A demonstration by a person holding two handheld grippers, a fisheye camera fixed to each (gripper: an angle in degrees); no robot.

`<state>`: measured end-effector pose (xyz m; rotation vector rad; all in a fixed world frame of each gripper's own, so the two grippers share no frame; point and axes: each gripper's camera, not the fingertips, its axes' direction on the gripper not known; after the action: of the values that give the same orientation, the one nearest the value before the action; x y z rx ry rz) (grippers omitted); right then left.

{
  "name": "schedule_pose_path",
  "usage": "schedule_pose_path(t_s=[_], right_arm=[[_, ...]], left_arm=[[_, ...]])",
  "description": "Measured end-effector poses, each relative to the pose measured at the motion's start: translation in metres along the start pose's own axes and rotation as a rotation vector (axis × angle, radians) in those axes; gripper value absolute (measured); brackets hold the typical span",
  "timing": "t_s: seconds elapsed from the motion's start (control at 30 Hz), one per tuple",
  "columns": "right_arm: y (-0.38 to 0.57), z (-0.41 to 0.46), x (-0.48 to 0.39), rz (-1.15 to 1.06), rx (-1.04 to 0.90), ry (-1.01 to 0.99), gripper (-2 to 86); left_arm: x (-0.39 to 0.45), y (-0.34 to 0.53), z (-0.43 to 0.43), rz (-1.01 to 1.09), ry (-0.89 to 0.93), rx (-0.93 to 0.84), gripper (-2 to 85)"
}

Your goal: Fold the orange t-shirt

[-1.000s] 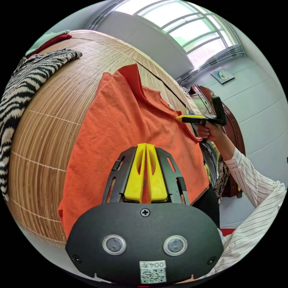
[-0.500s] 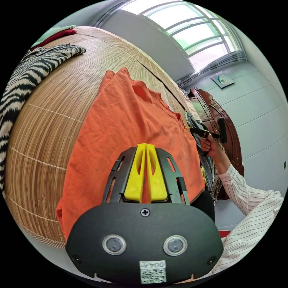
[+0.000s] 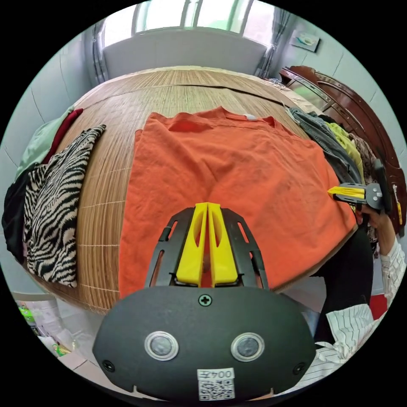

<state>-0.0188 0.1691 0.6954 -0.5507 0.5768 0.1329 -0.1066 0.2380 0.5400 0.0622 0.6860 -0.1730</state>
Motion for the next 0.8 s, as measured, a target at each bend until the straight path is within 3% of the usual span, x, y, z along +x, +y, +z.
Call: schedule_pose_path(t_s=[0.17, 0.47, 0.57, 0.7, 0.8], right_arm=[[0.008, 0.001, -0.01, -0.002, 0.039, 0.025, 0.0], [0.041, -0.002, 0.019, 0.169, 0.22, -0.12, -0.7], [0.047, -0.011, 0.047, 0.285, 0.317, -0.147, -0.8], [0.036, -0.003, 0.092, 0.381, 0.336, -0.227, -0.8], [0.02, 0.007, 0.117, 0.402, 0.319, -0.217, -0.8]], left_arm=[[0.009, 0.005, 0.0, 0.023, -0.032, 0.047, 0.7], [-0.026, 0.001, -0.001, -0.134, 0.211, 0.052, 0.2], [-0.022, -0.005, -0.011, -0.113, 0.15, 0.064, 0.1], [-0.021, -0.027, -0.05, -0.079, 0.135, 0.228, 0.1], [-0.026, -0.064, -0.052, -0.045, 0.105, 0.183, 0.1]])
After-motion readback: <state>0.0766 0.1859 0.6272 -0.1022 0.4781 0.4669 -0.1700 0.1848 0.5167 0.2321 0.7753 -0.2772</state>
